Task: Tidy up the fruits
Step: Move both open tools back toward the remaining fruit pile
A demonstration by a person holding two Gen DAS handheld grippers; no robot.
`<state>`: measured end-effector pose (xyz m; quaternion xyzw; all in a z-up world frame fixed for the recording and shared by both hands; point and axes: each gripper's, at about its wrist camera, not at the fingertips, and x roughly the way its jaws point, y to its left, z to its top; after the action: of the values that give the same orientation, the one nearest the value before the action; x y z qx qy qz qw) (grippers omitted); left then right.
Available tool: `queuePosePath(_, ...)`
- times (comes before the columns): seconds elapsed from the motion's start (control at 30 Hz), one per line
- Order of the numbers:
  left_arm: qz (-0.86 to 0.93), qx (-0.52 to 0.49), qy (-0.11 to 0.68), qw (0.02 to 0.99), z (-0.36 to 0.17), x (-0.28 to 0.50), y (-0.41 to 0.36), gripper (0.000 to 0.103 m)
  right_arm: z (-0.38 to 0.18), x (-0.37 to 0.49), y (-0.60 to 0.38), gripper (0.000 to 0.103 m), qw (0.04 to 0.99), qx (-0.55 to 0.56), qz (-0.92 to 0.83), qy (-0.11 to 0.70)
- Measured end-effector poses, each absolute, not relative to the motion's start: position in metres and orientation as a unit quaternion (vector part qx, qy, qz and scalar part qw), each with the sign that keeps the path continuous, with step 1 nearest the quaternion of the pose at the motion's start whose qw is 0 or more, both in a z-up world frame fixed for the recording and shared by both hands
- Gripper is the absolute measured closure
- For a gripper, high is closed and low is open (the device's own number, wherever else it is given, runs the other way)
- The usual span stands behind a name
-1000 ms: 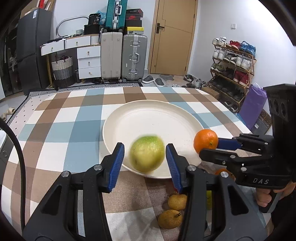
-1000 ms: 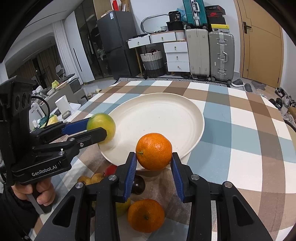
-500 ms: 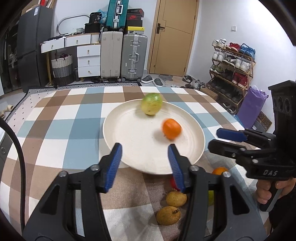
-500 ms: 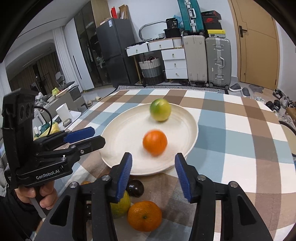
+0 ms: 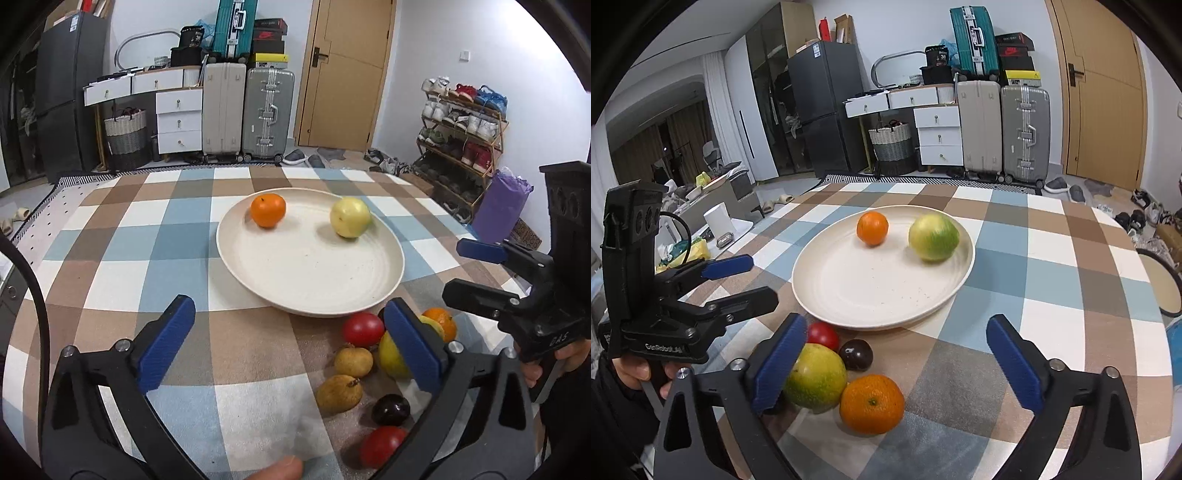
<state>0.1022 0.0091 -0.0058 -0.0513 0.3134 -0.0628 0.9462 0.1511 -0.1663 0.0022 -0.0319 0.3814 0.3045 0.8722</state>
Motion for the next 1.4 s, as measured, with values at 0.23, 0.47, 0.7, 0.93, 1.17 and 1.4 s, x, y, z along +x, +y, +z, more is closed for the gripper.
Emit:
queuePosePath(0.23,-0.060,-0.044,0.316,0.946,-0.006,0.088,0.011,0.001,0.006,0.152,-0.177,0.000,0.870,-0.025,0.305,0.387)
queuePosePath(0.47,-0.082,-0.035,0.326,0.941,-0.006,0.080,0.006,0.001,-0.001,0.140,-0.183,0.000,0.860,-0.047,0.309,0.404)
queuePosePath(0.7,-0.088,-0.013,0.338,0.937,-0.011,0.079,-0.005,0.001,-0.009,0.129,-0.181,0.000,0.845,-0.062,0.326,0.419)
queuePosePath(0.93,-0.089,0.005,0.360,0.929,-0.017,0.082,-0.011,0.001,-0.018,0.128,-0.176,0.000,0.836,-0.078,0.327,0.433)
queuePosePath(1.17,-0.107,0.003,0.385,0.917,-0.022,0.087,-0.011,0.001,-0.027,0.129,-0.176,0.000,0.826,-0.095,0.319,0.455)
queuePosePath(1.4,-0.103,0.016,0.403,0.909,-0.031,0.093,-0.014,0.008,-0.028,0.131,-0.178,0.000,0.825,-0.096,0.313,0.460)
